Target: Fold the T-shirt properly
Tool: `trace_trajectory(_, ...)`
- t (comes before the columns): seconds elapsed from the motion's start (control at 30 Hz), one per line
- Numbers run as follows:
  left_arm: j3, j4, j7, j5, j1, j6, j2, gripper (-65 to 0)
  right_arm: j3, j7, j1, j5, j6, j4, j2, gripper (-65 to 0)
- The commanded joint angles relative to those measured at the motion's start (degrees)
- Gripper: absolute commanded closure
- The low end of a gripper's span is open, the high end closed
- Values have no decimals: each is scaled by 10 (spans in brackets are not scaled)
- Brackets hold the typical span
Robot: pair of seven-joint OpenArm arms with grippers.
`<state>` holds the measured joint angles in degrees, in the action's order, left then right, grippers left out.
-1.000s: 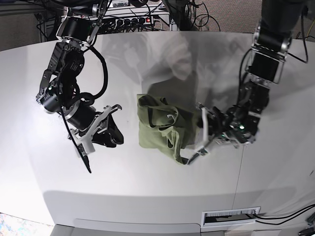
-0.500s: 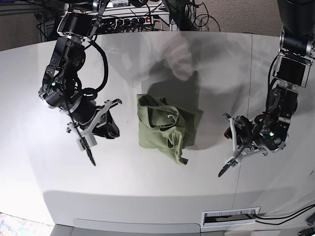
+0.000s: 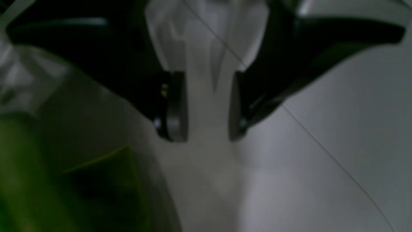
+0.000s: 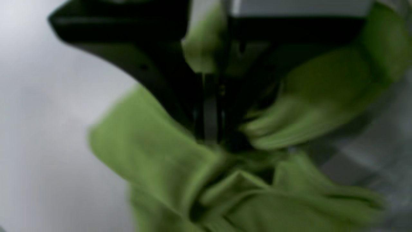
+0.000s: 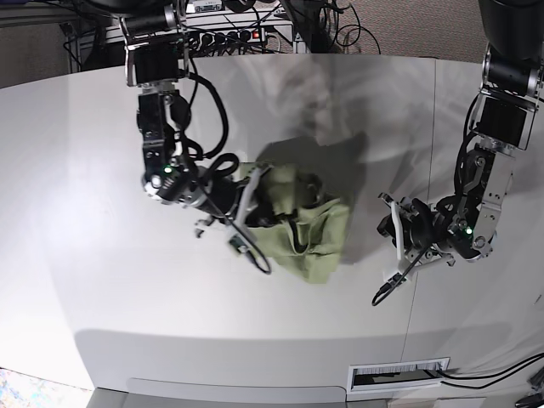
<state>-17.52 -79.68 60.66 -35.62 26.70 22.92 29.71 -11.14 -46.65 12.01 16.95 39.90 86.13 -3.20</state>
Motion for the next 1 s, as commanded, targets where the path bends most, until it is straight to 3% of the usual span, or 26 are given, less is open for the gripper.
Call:
trace_trajectory(0.0,6,-10,-6,-3,17,0,6,-234,-5,12,15,11,1,8,6,0)
trace_trajectory(0.33,6,-33,8,16,17,0,22,-234,4,12,27,-3,1,9,13,0)
trace_trajectory(0.47,6,-55,15,-42,14,4,35,-234,52,12,49,4,1,9,13,0)
trace_trajectory(0.67,6,-113,15,-80,-12,17,35,-234,126,12,83,-2,1,9,13,0)
trace_trajectory(0.8,6,-167,15,-115,-51,40,33,-234,129,38,91,-77,1,8,13,0)
trace_trajectory(0.97,6,-230,12,-116,-110,41,33,-234,114,89,98,-152,1,-17,13,0)
